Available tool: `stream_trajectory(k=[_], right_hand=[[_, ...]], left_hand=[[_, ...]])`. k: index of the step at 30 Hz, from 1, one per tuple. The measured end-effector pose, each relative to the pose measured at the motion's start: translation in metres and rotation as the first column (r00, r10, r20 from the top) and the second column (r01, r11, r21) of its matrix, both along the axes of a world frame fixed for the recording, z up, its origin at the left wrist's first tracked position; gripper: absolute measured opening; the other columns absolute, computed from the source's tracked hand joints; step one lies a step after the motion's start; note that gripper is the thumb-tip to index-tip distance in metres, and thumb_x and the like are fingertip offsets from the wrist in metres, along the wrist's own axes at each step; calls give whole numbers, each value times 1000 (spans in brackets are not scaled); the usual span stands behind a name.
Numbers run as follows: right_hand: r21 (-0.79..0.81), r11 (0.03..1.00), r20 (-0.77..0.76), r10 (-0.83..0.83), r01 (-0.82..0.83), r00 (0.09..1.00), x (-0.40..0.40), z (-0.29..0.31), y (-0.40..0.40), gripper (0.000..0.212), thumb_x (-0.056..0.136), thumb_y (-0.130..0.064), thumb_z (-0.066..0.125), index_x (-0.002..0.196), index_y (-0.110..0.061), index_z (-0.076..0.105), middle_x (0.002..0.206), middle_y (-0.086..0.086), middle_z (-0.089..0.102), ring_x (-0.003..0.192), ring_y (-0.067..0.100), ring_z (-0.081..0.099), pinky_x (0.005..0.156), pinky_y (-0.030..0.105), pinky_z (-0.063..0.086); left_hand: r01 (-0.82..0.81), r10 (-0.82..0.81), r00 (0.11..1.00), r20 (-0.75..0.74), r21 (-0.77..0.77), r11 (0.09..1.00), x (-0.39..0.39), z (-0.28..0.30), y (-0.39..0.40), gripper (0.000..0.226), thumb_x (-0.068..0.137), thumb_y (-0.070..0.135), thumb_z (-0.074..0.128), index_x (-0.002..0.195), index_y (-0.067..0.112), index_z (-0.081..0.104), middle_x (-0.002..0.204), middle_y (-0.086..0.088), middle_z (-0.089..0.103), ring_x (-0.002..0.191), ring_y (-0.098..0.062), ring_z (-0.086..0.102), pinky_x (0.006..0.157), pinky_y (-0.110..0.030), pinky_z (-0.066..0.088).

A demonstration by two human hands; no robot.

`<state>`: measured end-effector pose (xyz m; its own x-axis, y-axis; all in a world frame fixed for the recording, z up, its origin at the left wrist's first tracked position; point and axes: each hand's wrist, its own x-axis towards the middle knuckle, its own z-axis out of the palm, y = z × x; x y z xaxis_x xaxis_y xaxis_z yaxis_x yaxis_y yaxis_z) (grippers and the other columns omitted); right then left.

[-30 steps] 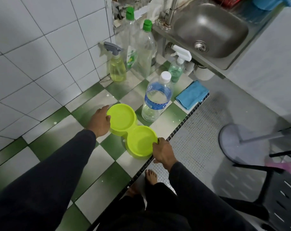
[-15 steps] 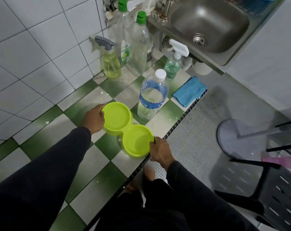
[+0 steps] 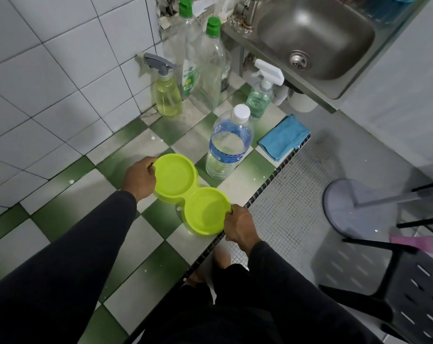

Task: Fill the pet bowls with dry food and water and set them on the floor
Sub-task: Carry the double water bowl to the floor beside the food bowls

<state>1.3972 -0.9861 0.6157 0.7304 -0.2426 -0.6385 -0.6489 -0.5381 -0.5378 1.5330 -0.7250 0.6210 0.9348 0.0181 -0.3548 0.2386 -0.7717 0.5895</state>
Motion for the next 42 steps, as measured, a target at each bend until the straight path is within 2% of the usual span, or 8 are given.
stream_trajectory(k=[6, 10, 14, 18, 26, 29, 34, 42], right_hand=[[-32, 999, 69, -2, 4, 998, -5, 8, -3, 20, 95, -18, 40, 81, -7, 51, 89, 23, 59, 84, 32, 54, 65, 27, 30], [-16, 998, 106, -51, 53, 993, -4, 9, -8, 24, 99, -13, 42, 80, -7, 56, 89, 19, 59, 78, 29, 53, 62, 25, 31], [29, 996, 159, -83, 79, 984, -6, 3, -11, 39, 96, -30, 37, 103, -3, 64, 104, 27, 64, 89, 39, 65, 71, 40, 54], [40, 997, 226, -69, 62, 972, -2, 3, -18, 49, 92, -42, 31, 110, -12, 64, 107, 27, 64, 90, 40, 67, 79, 59, 59], [81, 994, 276, -89, 69, 957, 7, -7, -26, 32, 91, -50, 34, 93, -33, 61, 95, 13, 60, 98, 37, 63, 80, 57, 59], [83, 993, 284, -99, 78, 954, 12, 26, -17, 43, 96, -49, 35, 111, -24, 67, 106, 18, 61, 103, 40, 60, 89, 52, 57], [105, 988, 356, -140, 109, 924, 14, 59, -12, 46, 101, -50, 39, 130, -21, 61, 124, 9, 58, 110, 22, 58, 99, 48, 52], [487, 845, 221, -362, 219, 905, 10, 91, 1, 31, 104, -49, 49, 129, -36, 63, 122, -13, 62, 114, 20, 61, 83, 52, 62]], left_hand=[[-59, 60, 998, 30, -38, 998, -16, 2, 3, 26, 105, 8, 45, 124, 6, 63, 120, -17, 68, 112, -37, 62, 97, -46, 50], [-119, 123, 992, 40, -96, 988, -31, 5, 2, 22, 106, 8, 45, 120, 2, 62, 117, -18, 66, 107, -34, 60, 90, -40, 46], [-201, 211, 977, 24, -208, 957, -44, 14, 5, 21, 108, 18, 44, 115, 9, 61, 112, -13, 65, 102, -32, 60, 86, -41, 50], [-326, 327, 943, -66, -388, 862, -55, 22, 10, 17, 104, 40, 45, 99, 30, 58, 108, -7, 64, 103, -36, 64, 84, -61, 59], [-493, 431, 867, -251, -559, 666, -69, 43, 14, 40, 95, 66, 53, 117, 33, 59, 127, -5, 62, 112, -33, 63, 78, -50, 58], [-490, 442, 863, -244, -616, 616, -76, 51, 14, 31, 98, 61, 53, 119, 41, 65, 130, -2, 64, 115, -30, 64, 83, -53, 59], [-540, 535, 805, -256, -689, 483, -90, 57, 14, 38, 103, 48, 55, 130, 24, 66, 128, -6, 69, 117, -31, 65, 89, -56, 58], [-567, 643, 732, -225, -725, 391, -108, 77, 20, 19, 103, 46, 55, 104, 36, 71, 125, -8, 66, 112, -30, 63, 79, -45, 58]])
